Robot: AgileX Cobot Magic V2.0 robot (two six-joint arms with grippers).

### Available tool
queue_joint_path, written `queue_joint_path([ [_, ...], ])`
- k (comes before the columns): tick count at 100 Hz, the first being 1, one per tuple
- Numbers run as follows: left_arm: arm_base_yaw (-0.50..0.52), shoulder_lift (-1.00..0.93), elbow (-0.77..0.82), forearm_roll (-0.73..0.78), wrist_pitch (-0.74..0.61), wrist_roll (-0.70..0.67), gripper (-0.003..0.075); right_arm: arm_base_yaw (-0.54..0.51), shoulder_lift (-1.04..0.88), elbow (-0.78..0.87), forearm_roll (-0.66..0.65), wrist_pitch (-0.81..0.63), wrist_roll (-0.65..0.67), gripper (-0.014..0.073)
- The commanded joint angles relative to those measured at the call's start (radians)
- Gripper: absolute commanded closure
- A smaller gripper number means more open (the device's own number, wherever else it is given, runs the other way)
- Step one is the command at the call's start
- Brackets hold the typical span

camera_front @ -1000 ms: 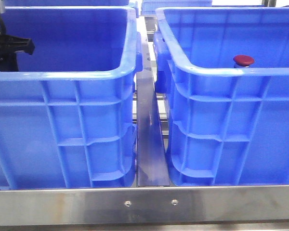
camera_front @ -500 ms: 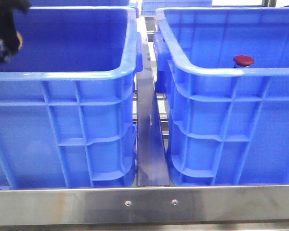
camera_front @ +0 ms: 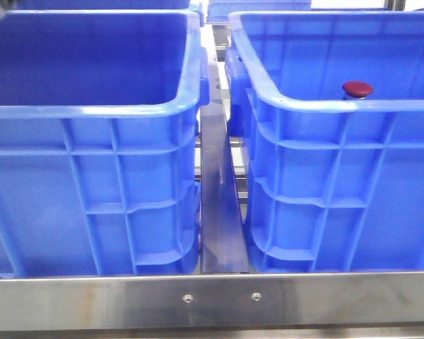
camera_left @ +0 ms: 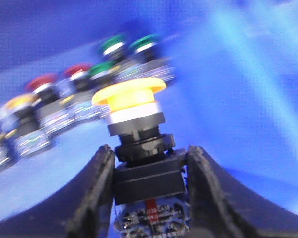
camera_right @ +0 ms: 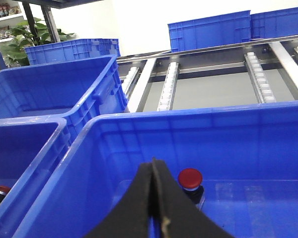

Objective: Pick red and yellow buttons and place in box
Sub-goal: 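Pass the yellow button from the left gripper to the right gripper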

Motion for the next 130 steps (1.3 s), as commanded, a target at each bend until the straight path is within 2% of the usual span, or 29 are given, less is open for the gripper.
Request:
queue_joint_path([
  [1,-0.065,-0.073,-0.020,-0.008,-0.072,0.001,0.0739,-0.004,0.000,-0.028,-0.006,-0.020,-0.006,0.0661],
  [20,-0.217,-0.153,-0.020,-0.006,-0.078,0.002,0.0739,-0.004,0.000,-0.028,-0.006,0.003,-0.006,0.0655],
  [29,-0.266,-0.155,-0.020,0.006,-0.079,0.002,0.0739,-0.004,0.000,-0.028,-0.006,0.043,-0.006,0.0600],
  [39,-0.294,-0.150,-0.020,0.029,-0.079,0.002,0.0739,-0.004,0.000,-0.028,-0.006,0.098,-0.006,0.0458],
  [56,-0.298,-0.135,-0.020,0.046,-0.079,0.002,0.0739,-0.004,0.000,-0.028,0.078,0.145,-0.006,0.0103],
  [63,-0.298,-0.135,-0.020,0.046,-0.079,0.002,0.0739,-0.004,0.003,-0.031,0.133,0.185,-0.006,0.0037],
  [82,-0.298,-0.135,-0.020,0.046,-0.080,0.002,0.0739,-0.004,0.082,-0.067,0.297,0.447,-0.006,0.0033],
  [97,-0.298,-0.135,-0.020,0.046,-0.080,0.002,0.0739,-0.004,0.219,-0.134,0.432,0.722,-0.006,0.0033],
  [111,-0.298,-0.135,-0.020,0.046,-0.080,0.002,0.0739,-0.003,0.374,-0.212,0.505,0.940,-0.006,0.0034],
  [121,-0.298,-0.135,-0.020,0.046,-0.080,0.002,0.0739,0.013,0.472,-0.267,0.536,1.034,-0.006,0.0034],
  [130,-0.298,-0.135,-0.020,0.046,-0.080,0.002,0.0739,0.057,0.548,-0.315,0.565,1.058,-0.006,0.0034],
])
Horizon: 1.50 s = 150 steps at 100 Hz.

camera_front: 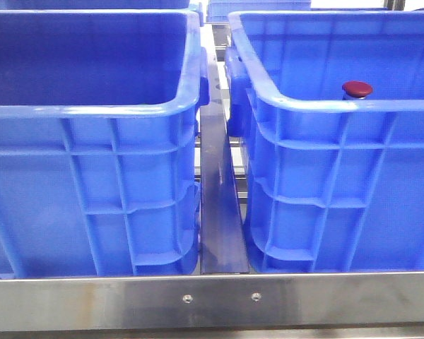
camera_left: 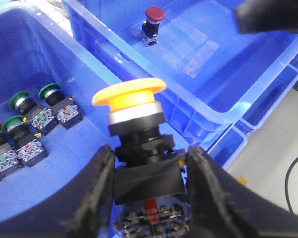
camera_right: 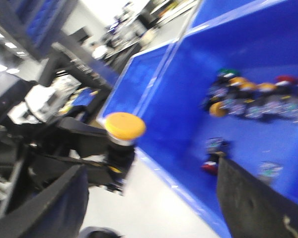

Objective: Pick red and yellow buttons and place in box
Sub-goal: 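Pass the yellow button from the left gripper to the right gripper, then carry the yellow button with the right gripper over the other bin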

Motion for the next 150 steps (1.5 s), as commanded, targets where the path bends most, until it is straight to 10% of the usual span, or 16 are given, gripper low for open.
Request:
queue_joint_path([
  [1,-0.007,-0.004,-0.032,0.003,-0.078,-0.002,0.0739,0.042,0.061,-0.078,0.100,0.085,-0.006,0.0034],
  [60,-0.007,-0.004,-0.032,0.003,-0.077,-0.002,0.0739,0.304,0.350,-0.356,0.134,0.026,-0.006,0.0044],
  [91,-0.007,-0.004,-0.032,0.003,-0.077,-0.002,0.0731,0.313,0.373,-0.371,0.135,0.050,-0.006,0.0463],
  [122,-0.007,-0.004,-0.032,0.008,-0.069,-0.002,0.0220,0.312,0.373,-0.371,0.135,0.044,-0.041,0.0471],
  [150,-0.007,-0.006,-0.032,0.253,-0.010,-0.263,0.0191,0.220,0.373,-0.371,0.135,-0.012,-0.148,0.0471],
])
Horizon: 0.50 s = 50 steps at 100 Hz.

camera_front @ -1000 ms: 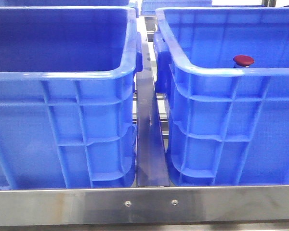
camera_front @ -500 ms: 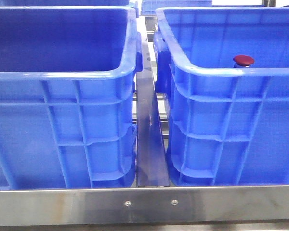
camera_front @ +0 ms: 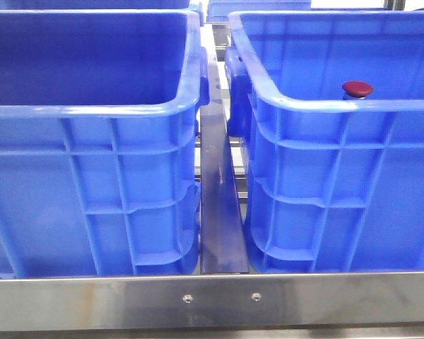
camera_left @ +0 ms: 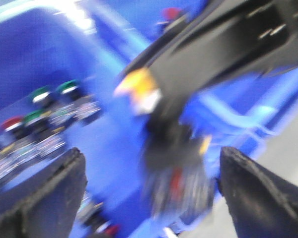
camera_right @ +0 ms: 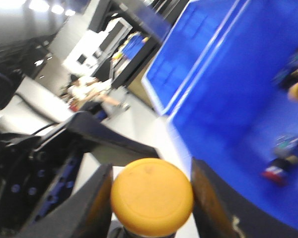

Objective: Pick red and yellow buttons and place in box
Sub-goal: 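Carry the yellow button with the right gripper over the other bin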

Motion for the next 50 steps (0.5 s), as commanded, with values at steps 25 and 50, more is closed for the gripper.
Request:
queue_joint_path([
  [25,-0.007,-0.034,-0.032,0.420,0.124,-0.379,0.0192,-0.196,-0.048,-0.037,0.061,0.040,-0.064,0.0471],
  [50,0.008,-0.135,-0.029,0.528,0.190,-0.436,0.0194,-0.253,-0.048,-0.037,0.054,0.085,-0.064,0.0471],
])
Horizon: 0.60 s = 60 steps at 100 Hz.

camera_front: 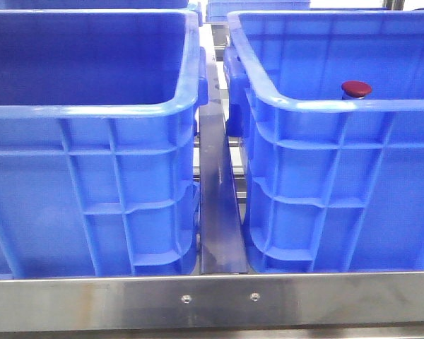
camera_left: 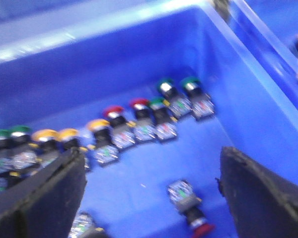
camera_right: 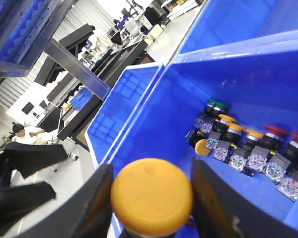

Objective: Pick red and yellow buttons and place in box
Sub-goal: 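Carry the yellow button with the right gripper over the other bin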

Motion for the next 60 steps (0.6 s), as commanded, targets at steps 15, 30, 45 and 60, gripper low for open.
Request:
queue_joint_path([
  [15,0.085,-0.079,-0.019,0.090,0.034,-0.027,0.0194,-0.011,-0.045,-0.036,0.054,0.064,-0.023,0.0471],
  [30,0.200,-0.120,0.038,0.094,0.036,-0.046,0.0194,-0.011,-0.045,-0.036,0.050,0.064,-0.034,0.0471],
  [45,0.300,-0.149,0.115,0.092,0.032,-0.081,0.0194,-0.012,-0.052,-0.036,0.025,0.035,-0.056,0.0471],
  [60,0.358,-0.187,0.201,0.088,0.032,-0.161,0.0249,-0.043,-0.080,-0.036,-0.017,-0.017,-0.070,0.0471],
])
